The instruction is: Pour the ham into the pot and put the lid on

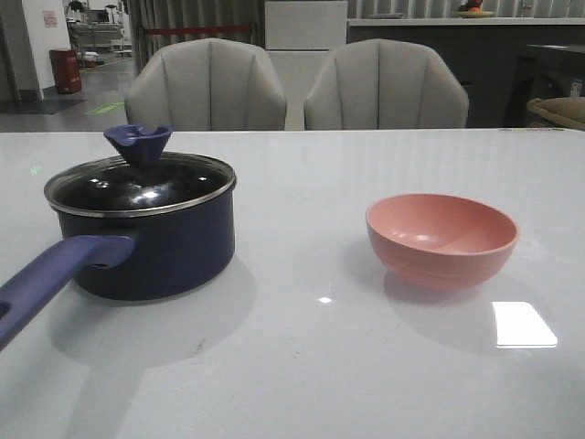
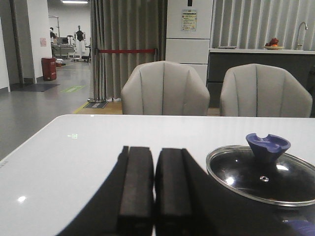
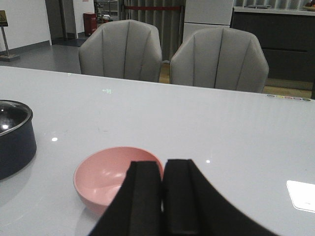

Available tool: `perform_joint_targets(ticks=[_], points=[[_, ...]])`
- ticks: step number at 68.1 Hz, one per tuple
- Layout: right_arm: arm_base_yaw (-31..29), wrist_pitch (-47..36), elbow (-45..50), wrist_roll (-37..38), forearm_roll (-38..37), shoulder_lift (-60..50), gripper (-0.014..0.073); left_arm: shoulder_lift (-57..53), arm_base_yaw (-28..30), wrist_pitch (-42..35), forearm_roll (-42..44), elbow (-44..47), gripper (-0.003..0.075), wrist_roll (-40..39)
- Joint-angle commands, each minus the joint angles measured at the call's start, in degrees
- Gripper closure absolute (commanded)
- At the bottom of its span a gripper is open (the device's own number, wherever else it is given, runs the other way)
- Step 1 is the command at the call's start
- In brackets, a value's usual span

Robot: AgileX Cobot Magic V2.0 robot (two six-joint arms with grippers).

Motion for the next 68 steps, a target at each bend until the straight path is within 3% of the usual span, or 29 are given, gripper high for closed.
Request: perform_joint_targets(ticks=[1, 15, 32, 68], points=[[-0.03, -4.32, -1.68, -0.35, -0.1, 0.28, 0.044, -1.16, -0.46, -4.14, -0.54, 1.24, 0.0607, -0.68], [-3.32, -3.31, 0.53, 1.15, -6.84, -4.36, 0.044, -1.16, -0.46, -4.14, -0.54, 1.24, 0.0607, -0.68], [-7.87, -0.94, 5.98, 19.34, -21.38, -13.92, 0.044, -1.16, -0.46, -4.14, -0.54, 1.24, 0.0607, -0.68], [-7.87, -0.67, 7.9, 21.77, -22.05, -15.65, 0.044, -1.04, -0.46, -4.14, -0.54, 1.24, 0.0607, -0.68]])
